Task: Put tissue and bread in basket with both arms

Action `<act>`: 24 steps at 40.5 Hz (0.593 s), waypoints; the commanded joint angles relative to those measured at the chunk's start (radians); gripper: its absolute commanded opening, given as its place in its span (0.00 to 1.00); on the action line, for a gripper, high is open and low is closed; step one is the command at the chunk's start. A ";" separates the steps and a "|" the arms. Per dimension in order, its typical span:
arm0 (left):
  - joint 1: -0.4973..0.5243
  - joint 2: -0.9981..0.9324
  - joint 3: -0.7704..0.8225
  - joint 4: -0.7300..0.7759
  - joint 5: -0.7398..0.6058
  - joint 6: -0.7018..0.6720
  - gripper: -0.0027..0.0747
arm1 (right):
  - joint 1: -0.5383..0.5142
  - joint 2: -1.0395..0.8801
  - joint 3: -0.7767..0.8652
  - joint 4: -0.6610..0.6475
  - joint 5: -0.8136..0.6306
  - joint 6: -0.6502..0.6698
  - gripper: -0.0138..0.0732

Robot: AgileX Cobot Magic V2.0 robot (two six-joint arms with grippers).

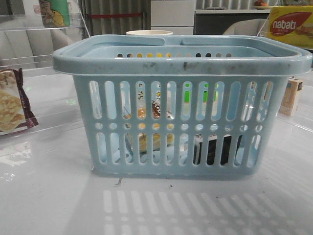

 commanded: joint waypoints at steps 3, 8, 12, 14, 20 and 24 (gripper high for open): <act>0.001 -0.019 0.024 -0.012 -0.160 0.002 0.16 | -0.003 -0.004 -0.025 -0.005 -0.063 -0.011 0.22; 0.001 -0.019 0.022 -0.012 -0.181 0.002 0.16 | -0.003 -0.004 -0.025 -0.005 -0.062 -0.011 0.22; 0.001 -0.019 0.022 -0.012 -0.184 0.002 0.16 | -0.003 -0.004 -0.025 -0.005 -0.063 -0.011 0.22; 0.001 -0.019 0.022 -0.012 -0.184 0.002 0.16 | -0.003 -0.004 -0.025 -0.005 -0.063 -0.011 0.22; 0.001 -0.019 0.022 -0.012 -0.184 0.002 0.16 | -0.003 -0.004 -0.025 -0.005 -0.063 -0.011 0.22; 0.001 -0.019 0.022 -0.012 -0.184 0.002 0.16 | -0.003 -0.004 -0.025 -0.005 -0.063 -0.011 0.22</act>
